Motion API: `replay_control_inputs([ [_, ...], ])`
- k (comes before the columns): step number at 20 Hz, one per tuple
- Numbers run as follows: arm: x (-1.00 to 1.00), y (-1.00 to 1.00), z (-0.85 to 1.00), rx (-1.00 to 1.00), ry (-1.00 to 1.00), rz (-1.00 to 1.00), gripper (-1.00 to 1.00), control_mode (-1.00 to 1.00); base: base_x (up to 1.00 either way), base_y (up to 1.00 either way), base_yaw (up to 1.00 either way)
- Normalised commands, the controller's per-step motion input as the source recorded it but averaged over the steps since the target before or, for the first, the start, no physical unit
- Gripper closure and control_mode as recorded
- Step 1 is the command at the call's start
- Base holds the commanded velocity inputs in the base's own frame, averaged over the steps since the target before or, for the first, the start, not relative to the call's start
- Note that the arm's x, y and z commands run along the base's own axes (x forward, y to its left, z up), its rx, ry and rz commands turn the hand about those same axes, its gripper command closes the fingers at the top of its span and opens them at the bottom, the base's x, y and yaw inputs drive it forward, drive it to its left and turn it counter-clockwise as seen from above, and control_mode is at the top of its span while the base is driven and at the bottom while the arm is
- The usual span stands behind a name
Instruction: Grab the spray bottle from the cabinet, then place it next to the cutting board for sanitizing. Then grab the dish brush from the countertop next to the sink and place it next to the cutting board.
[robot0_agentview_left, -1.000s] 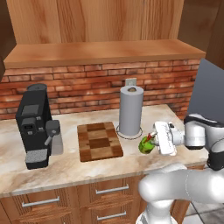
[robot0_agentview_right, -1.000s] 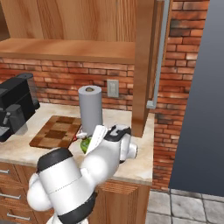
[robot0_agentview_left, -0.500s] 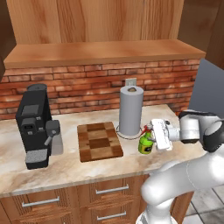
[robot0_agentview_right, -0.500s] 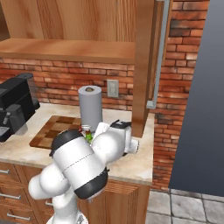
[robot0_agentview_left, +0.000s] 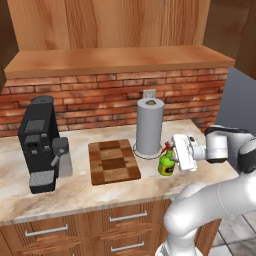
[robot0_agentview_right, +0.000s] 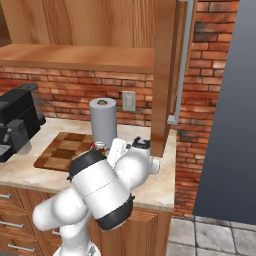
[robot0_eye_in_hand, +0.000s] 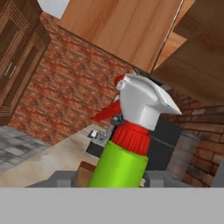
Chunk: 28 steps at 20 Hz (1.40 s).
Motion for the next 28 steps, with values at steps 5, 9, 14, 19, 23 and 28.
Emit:
replay_control_inputs([
  [5,0.01,-0.13,0.00,0.02,0.00,-0.12,-1.00,-1.00,0.00,0.00,0.00],
  [9,-0.02,-0.48,0.01,0.13,0.00,-0.17,-1.00,-1.00,0.00,0.00,0.00],
  [14,-0.44,-0.24,0.59,0.10,-0.11,-0.21,-1.00,-1.00,0.00,0.00,0.00],
  [19,-0.61,0.00,1.00,0.06,-0.05,-0.22,-1.00,-1.00,0.00,0.00,0.00],
  [23,-0.64,0.05,1.00,0.01,0.03,-0.22,-1.00,-1.00,0.00,0.00,0.00],
  [28,-0.33,0.43,1.00,0.00,0.16,-0.19,-1.00,-1.00,0.00,0.00,0.00],
])
